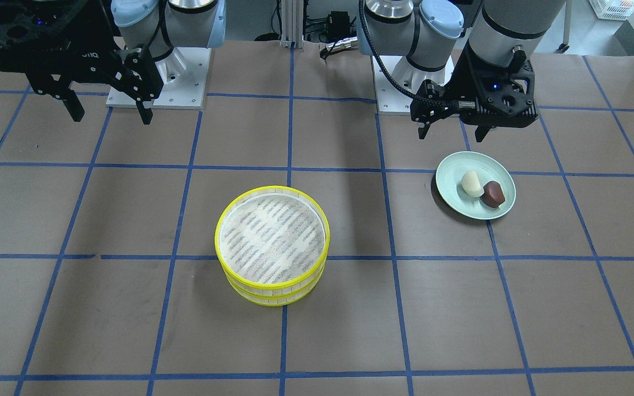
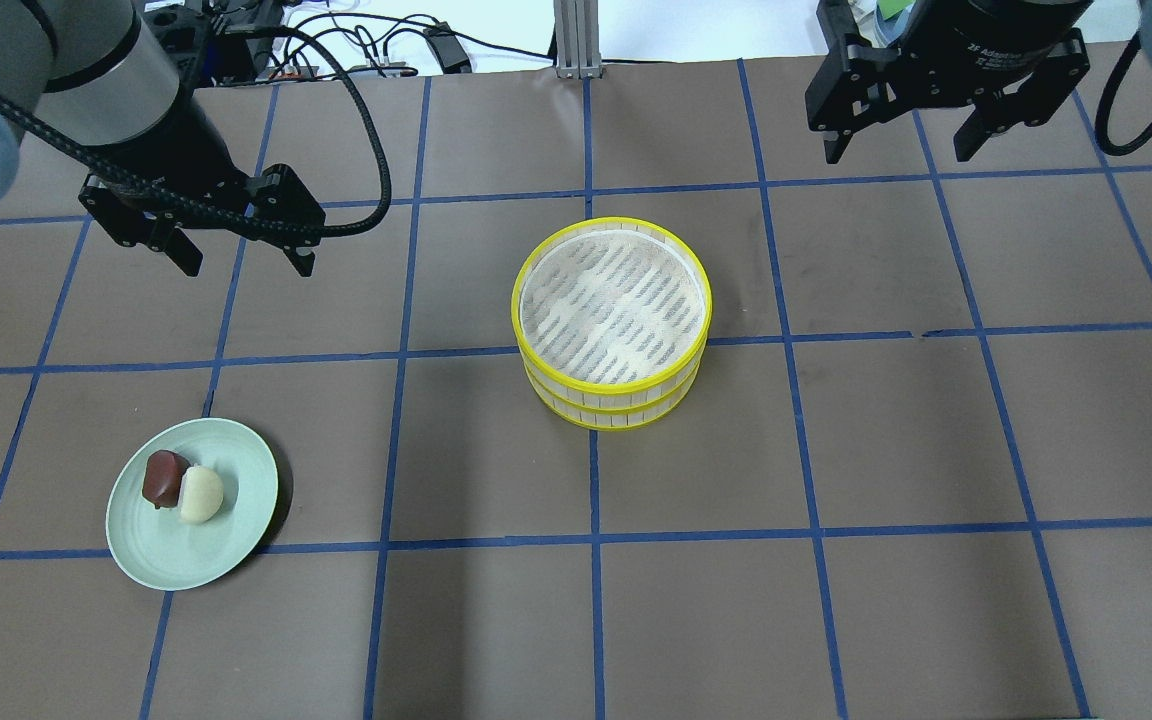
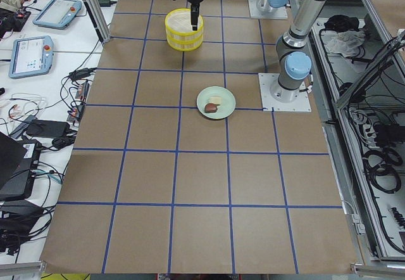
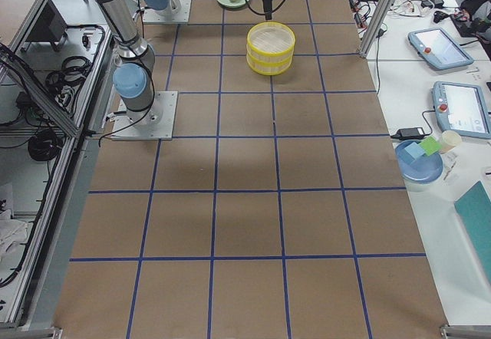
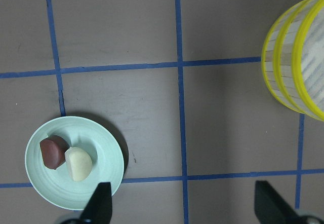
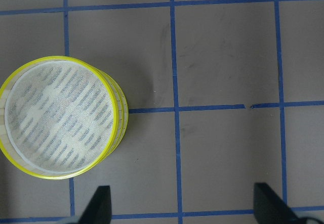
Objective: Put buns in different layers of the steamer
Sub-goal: 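Move the right gripper to the steamer rim while the left approaches the plate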
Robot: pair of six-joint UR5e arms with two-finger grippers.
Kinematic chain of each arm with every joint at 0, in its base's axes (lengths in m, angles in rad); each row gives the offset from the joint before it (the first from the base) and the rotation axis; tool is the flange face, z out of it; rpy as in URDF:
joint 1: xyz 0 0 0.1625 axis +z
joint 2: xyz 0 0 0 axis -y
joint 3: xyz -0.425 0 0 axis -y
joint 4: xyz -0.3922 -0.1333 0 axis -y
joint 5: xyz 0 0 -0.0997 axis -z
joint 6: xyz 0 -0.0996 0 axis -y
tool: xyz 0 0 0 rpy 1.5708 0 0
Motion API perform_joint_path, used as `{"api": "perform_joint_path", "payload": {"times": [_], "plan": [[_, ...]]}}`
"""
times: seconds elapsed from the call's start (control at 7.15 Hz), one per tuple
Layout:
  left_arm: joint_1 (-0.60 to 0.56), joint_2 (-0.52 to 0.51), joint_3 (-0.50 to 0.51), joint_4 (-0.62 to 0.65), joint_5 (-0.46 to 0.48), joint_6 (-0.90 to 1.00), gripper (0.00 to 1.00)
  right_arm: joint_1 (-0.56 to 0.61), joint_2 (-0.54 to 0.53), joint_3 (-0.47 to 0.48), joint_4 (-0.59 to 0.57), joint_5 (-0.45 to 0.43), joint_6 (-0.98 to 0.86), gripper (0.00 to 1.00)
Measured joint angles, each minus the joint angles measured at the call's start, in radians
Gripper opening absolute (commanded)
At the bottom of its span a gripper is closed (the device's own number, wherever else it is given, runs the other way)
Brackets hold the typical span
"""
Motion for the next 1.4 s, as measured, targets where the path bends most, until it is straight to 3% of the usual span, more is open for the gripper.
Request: {"api": "perform_joint_path", "payload": {"times": [1.4], "plan": [[0.014, 0.006, 0.001, -0.012, 0.003, 0.0, 1.0, 0.0, 0.0, 0.001, 0.003, 0.0, -0.003, 1.0]]}}
